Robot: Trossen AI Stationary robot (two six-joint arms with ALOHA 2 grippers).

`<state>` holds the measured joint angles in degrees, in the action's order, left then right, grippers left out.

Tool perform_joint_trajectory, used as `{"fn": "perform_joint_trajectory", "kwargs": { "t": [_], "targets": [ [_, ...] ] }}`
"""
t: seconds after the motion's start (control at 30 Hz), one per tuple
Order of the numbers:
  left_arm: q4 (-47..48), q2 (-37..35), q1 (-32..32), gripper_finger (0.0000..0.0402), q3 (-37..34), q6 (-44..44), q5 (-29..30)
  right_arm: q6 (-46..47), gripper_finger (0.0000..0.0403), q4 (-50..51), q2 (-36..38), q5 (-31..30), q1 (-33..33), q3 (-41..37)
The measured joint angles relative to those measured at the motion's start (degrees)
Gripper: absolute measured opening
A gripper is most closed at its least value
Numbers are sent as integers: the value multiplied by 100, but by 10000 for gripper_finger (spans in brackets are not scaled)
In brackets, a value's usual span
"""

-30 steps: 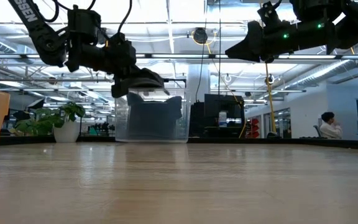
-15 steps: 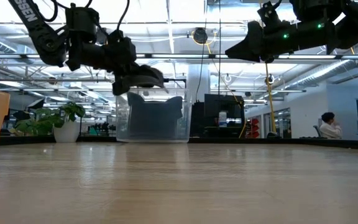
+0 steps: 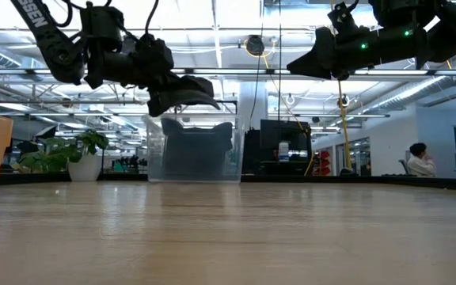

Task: Pick & Place hat
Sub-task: Put the black cap into the transparent bin

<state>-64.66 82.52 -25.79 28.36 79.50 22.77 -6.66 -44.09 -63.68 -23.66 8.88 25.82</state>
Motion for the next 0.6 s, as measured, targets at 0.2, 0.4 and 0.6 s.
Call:
{"fn": "perform_joint_trajectory", "kwargs": {
  "t": [0.2,0.4,0.6],
  "targets": [
    [-16,0,-202,6,0,-80,62,0,89,14,0,0,0,0],
    [-213,115,-259,6,2,-162,35,-2,89,24,0,0,0,0],
    [-304,116,-111,5,2,-32,68,-4,89,22,0,-2,2,0]
  ]
}}
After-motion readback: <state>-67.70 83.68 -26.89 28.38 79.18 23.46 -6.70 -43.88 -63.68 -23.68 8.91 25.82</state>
